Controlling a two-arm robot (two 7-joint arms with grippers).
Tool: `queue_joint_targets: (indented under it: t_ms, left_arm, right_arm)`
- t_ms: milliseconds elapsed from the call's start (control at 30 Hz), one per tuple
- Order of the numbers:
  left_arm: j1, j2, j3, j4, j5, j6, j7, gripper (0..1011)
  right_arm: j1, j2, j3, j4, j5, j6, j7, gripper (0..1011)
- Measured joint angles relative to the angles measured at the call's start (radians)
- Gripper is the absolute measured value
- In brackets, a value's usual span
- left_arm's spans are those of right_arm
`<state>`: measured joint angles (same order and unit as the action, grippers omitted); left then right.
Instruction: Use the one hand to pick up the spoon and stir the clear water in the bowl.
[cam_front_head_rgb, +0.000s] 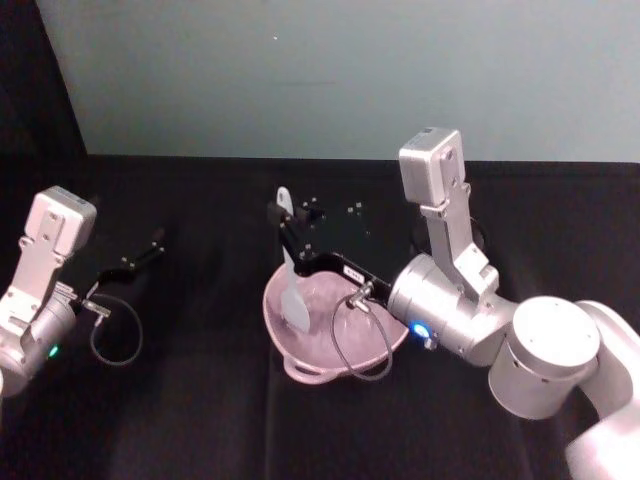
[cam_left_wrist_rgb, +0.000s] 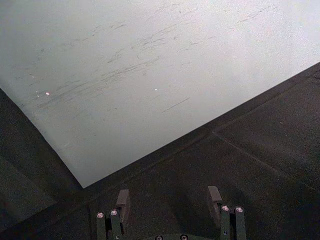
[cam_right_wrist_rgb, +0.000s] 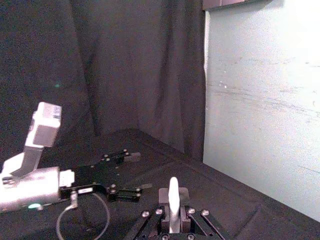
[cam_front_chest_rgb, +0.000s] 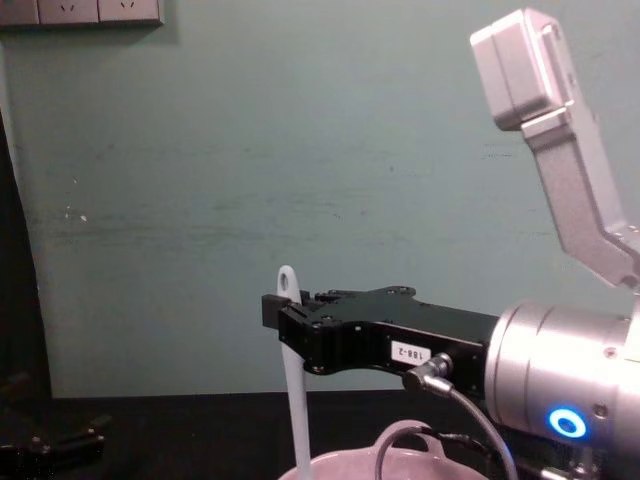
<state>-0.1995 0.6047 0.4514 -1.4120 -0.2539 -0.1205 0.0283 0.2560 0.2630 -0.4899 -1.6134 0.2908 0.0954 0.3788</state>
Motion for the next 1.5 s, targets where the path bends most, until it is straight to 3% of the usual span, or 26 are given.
queue_joint_targets:
  t_ms: [367,567,833,1067,1300,1500]
  left_arm:
    - [0.0,0.0,0.0,0.0,0.0,0.0,0.0,1011]
    - [0.0,0.0,0.0,0.0,0.0,0.0,0.0,1011]
    - [0.0,0.0,0.0,0.0,0.0,0.0,0.0,1011]
    - [0.0,0.0,0.0,0.0,0.0,0.0,0.0,1011]
    - [0.0,0.0,0.0,0.0,0.0,0.0,0.0,1011]
    - [0.0,0.0,0.0,0.0,0.0,0.0,0.0,1011]
  right_arm:
    - [0.107,-0.04,0.02,0.159,-0.015,-0.02,-0.014,118]
    - [0.121,-0.031,0.052,0.187,-0.021,-0.022,-0.032,118]
    - [0.079,0.015,0.11,0.124,-0.028,-0.015,-0.056,118]
    - [0.035,0.041,0.124,0.064,-0.033,-0.006,-0.055,118]
    - [-0.017,0.048,0.11,0.005,-0.039,0.002,-0.05,118]
    - [-0.047,0.045,0.067,-0.042,-0.059,0.008,-0.033,118]
